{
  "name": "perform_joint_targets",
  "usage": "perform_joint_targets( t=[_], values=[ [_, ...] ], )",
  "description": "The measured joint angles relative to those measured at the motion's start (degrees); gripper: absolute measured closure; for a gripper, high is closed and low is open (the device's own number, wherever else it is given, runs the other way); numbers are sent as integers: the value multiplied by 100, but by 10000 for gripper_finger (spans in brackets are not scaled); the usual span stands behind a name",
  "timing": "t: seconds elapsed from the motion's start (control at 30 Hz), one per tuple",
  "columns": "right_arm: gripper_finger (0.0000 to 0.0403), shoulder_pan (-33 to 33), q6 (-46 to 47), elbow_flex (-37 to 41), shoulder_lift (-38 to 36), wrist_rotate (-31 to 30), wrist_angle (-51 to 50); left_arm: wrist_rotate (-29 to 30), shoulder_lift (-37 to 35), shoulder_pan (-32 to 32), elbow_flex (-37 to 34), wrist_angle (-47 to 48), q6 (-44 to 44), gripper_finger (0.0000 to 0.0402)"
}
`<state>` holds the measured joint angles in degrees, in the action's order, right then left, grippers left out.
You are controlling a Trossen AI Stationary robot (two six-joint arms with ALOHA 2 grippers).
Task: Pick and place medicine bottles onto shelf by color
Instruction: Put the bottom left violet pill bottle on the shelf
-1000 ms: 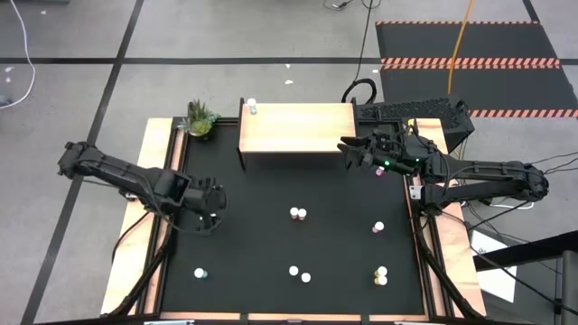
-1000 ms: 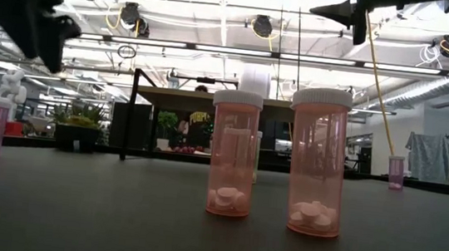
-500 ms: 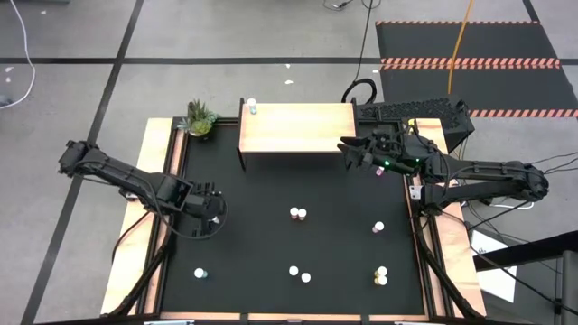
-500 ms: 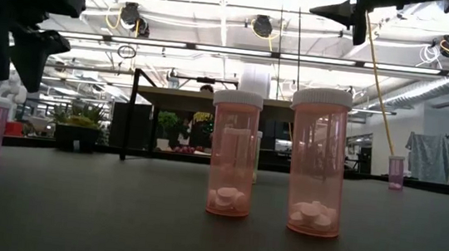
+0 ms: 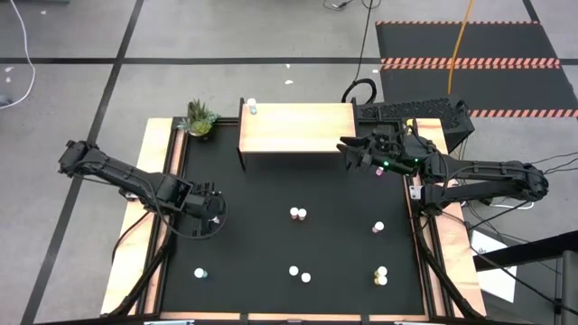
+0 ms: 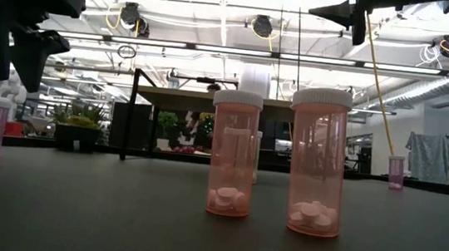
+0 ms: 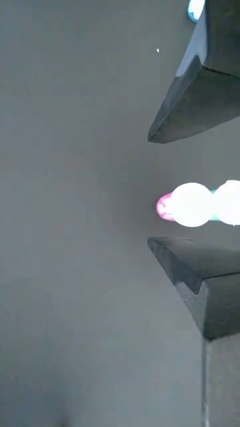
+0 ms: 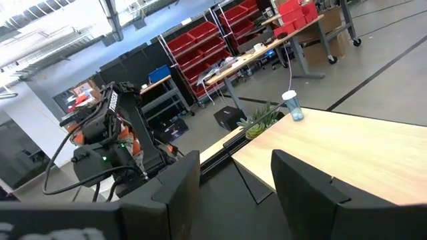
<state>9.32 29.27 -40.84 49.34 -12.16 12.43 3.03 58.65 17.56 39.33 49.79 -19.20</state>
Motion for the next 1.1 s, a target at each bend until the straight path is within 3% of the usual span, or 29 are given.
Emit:
perform_joint_targets(
  t=[0.7, 0.9, 1.1],
  values=[
    [222, -2, -146, 0, 58, 24, -104, 0, 3, 0, 9, 97, 151, 158],
    [222, -109, 55, 0, 697, 505, 115, 0, 4, -47, 198, 106, 243, 158],
    [222, -368, 305, -69, 1679, 515, 1120, 24, 4, -359, 621, 198, 265, 158]
  ],
)
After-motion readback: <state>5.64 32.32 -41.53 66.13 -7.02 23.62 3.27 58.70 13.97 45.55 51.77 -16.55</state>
